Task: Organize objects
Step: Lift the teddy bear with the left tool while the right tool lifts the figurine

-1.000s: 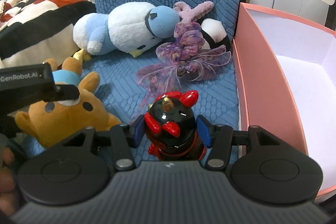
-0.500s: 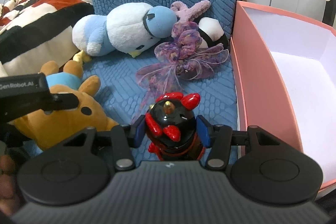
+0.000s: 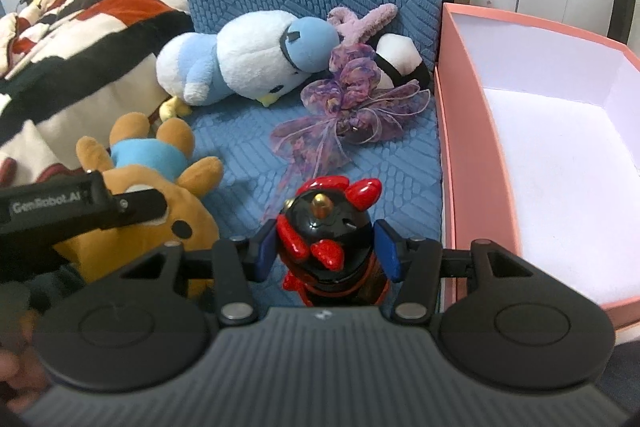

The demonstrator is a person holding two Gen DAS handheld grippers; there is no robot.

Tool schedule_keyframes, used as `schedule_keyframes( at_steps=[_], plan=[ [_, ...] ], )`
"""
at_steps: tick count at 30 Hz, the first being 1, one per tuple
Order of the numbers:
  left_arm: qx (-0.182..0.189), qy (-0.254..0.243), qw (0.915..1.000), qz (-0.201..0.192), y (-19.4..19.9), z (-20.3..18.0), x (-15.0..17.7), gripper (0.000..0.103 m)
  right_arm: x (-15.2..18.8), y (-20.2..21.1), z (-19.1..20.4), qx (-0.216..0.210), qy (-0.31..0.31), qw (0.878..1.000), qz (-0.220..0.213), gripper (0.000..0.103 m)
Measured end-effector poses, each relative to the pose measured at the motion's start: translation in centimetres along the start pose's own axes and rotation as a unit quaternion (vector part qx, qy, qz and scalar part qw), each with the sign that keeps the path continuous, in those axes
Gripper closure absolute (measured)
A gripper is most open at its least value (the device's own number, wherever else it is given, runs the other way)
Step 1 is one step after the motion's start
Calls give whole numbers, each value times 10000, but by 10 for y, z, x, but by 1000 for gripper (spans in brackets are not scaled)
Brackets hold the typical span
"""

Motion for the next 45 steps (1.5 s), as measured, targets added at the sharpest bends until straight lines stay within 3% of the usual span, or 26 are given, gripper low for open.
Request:
schedule_keyframes(
  at_steps=[18, 36, 45],
  plan=[
    [193, -396, 9990, 53, 47, -68, -17, 31, -68, 89, -35, -234, -141, 9986, -454, 49],
    [883, -1009, 9907, -242, 100, -192, -56, 31, -131, 156, -85, -124, -287, 9942, -1032, 49],
    [1164, -1321, 9840, -257, 84, -250, -54, 31, -133, 159, -133, 74, -516, 9925, -1105, 49]
  ],
)
Point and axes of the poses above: each gripper's, at about its wrist camera, not at the fingertips, and y roughly against the way its jaws point, z to its left, x to its underside, the point moved 3 cm from there along -y, roughly the way its jaws point, and after that the axes turned 4 degrees about y, right-handed, at the moved point
